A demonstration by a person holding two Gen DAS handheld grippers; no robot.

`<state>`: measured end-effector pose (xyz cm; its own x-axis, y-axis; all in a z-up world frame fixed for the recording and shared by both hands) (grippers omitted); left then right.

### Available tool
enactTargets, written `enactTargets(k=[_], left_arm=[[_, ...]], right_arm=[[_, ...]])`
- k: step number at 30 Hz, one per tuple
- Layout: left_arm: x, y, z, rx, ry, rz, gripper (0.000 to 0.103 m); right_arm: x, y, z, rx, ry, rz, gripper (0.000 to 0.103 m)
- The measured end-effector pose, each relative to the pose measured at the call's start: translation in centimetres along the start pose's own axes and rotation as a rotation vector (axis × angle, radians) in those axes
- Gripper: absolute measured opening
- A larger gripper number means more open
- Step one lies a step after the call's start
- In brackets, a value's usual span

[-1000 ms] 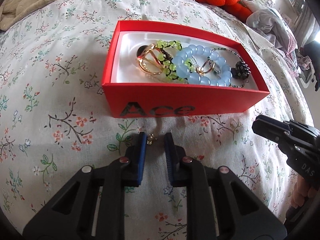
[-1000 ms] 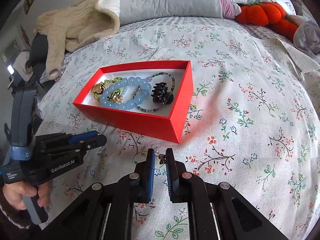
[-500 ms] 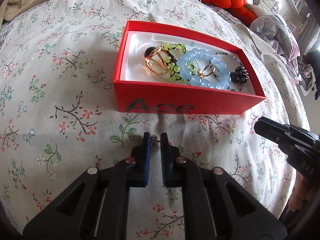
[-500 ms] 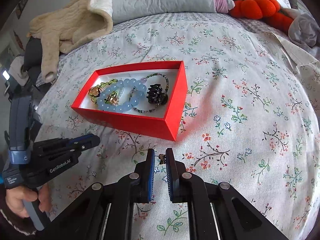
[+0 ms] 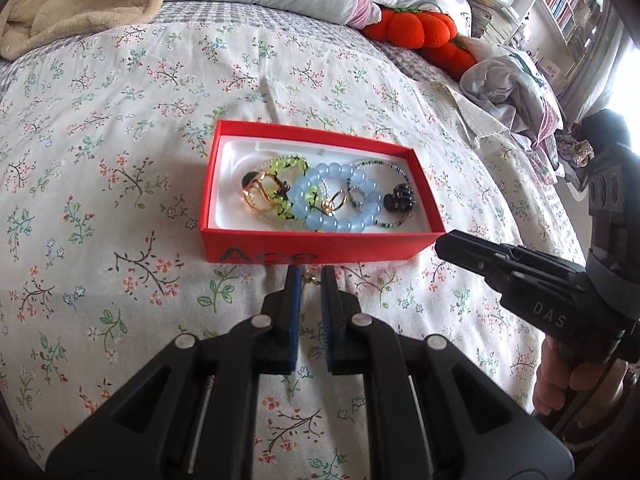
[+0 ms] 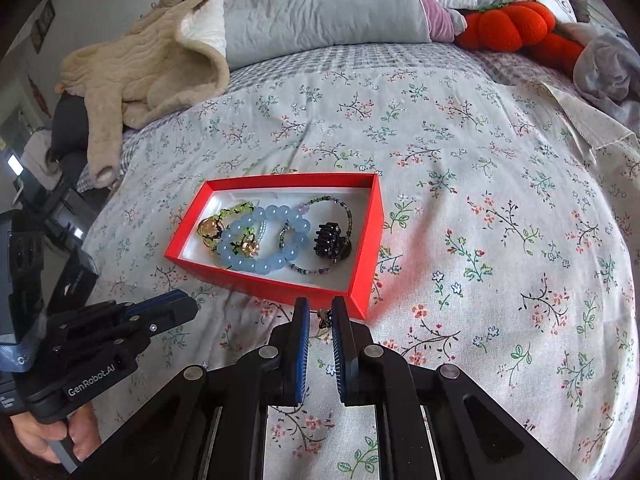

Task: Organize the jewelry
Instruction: 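Lift both earrings over the red box with both tools, then lower the earrings into the box and open both tools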

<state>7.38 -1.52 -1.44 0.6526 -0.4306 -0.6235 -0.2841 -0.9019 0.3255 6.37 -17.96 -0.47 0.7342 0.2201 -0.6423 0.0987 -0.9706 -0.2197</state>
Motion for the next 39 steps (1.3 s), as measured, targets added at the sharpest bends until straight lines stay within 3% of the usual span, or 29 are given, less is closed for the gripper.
enactTargets(k=[6, 15, 22, 29, 33, 38, 39], left_arm=[[-0.2, -0.7, -2.2, -0.039, 0.081, 0.008, 0.011], [2.2, -1.6, -2.4, -0.091, 0.061, 0.003, 0.011], [0.8, -1.8, -2.8, -0.112, 0.08, -0.012, 0.019], [-0.7, -2.9, -2.2, -0.051, 0.065, -0.136, 0.044], [-0.3, -3.7, -1.2, -0.052, 0.011, -0.176, 0.048], [-0.3, -3.8, -0.4, -0.024, -0.016, -0.236, 0.079], [-0.5, -3.8, -0.3, -0.018, -0.015, -0.246, 0.081]], right_arm=[[0.2, -0.6, -1.2, 0.017, 0.02, -0.015, 0.011], [1.3, -1.0, -2.6, 0.046, 0.046, -0.037, 0.011], [2.5, -0.6, -2.8, 0.057, 0.027, -0.035, 0.011], [3.9, -1.6, -3.5, 0.034, 0.006, -0.048, 0.011], [5.1, -2.3, -3.3, 0.031, -0.017, -0.059, 0.012], [5.2, -3.0, -3.6, 0.028, 0.009, -0.1, 0.015], [5.1, -2.9, -3.6, 0.032, 0.009, -0.101, 0.015]])
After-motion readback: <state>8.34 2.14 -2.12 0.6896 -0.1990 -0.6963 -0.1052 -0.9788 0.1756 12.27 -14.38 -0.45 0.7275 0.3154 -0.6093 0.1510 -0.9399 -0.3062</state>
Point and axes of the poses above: each gripper's, at about its wrist camera, not at the fingertips, and x roughly the way its jaws point, y to its right, z to its underside, the point moved 3 cm from there along x, roughly the way its jaws point, and after that the axes turned 14 degrees about y, right-handed, at the moved point
